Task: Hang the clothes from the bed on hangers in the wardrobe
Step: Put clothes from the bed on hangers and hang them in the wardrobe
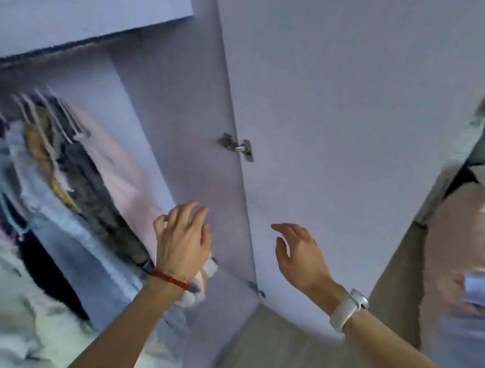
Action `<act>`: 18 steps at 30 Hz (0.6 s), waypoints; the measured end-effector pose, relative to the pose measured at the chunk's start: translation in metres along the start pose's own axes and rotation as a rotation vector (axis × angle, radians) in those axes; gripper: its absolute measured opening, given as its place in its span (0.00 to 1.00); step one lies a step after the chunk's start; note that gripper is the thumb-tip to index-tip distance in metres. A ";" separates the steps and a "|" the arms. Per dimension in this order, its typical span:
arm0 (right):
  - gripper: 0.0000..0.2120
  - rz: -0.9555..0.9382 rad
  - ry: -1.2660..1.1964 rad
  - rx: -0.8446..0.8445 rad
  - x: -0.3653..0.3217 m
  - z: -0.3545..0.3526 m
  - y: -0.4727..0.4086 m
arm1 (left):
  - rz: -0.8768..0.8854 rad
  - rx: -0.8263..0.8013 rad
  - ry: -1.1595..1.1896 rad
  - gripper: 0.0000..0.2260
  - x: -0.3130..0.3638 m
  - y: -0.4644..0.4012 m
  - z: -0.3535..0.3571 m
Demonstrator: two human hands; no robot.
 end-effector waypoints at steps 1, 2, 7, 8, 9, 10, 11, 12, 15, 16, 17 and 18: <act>0.18 -0.068 -0.029 -0.023 -0.026 0.011 -0.021 | -0.035 0.041 -0.042 0.16 -0.020 -0.007 -0.018; 0.17 -0.138 -0.055 -0.034 -0.051 0.020 -0.042 | -0.064 0.090 -0.086 0.15 -0.038 -0.013 -0.037; 0.15 -0.360 -0.217 -0.102 -0.171 0.048 -0.132 | -0.197 0.216 -0.334 0.16 -0.120 -0.042 -0.099; 0.14 -0.388 -0.277 -0.116 -0.192 0.054 -0.147 | -0.251 0.212 -0.389 0.17 -0.139 -0.047 -0.104; 0.13 -0.402 -0.327 -0.139 -0.212 0.058 -0.160 | -0.306 0.196 -0.435 0.18 -0.158 -0.050 -0.106; 0.12 -0.414 -0.373 -0.165 -0.231 0.063 -0.173 | -0.352 0.168 -0.467 0.19 -0.175 -0.051 -0.105; 0.12 -0.426 -0.408 -0.195 -0.249 0.069 -0.184 | -0.390 0.133 -0.488 0.19 -0.189 -0.051 -0.101; 0.12 -0.438 -0.437 -0.231 -0.267 0.075 -0.196 | -0.417 0.097 -0.502 0.20 -0.202 -0.048 -0.095; 0.13 -0.417 -0.489 -0.395 -0.316 0.093 -0.221 | -0.483 0.025 -0.485 0.21 -0.224 -0.040 -0.080; 0.14 -0.401 -0.521 -0.451 -0.331 0.100 -0.229 | -0.507 0.034 -0.469 0.21 -0.227 -0.037 -0.080; 0.16 -0.404 -0.525 -0.481 -0.345 0.106 -0.234 | -0.526 0.046 -0.463 0.21 -0.229 -0.035 -0.080; 0.17 -0.440 -0.507 -0.498 -0.359 0.114 -0.240 | -0.536 0.051 -0.473 0.21 -0.230 -0.033 -0.079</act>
Point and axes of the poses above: each hand's wrist, its own y-axis away from the middle knuckle, its own z-axis out of the palm, x = y × z, the point moved 10 cm from there along -y, towards the middle knuckle, and after that the axes turned 13 degrees about y, right-handed, at the moved point
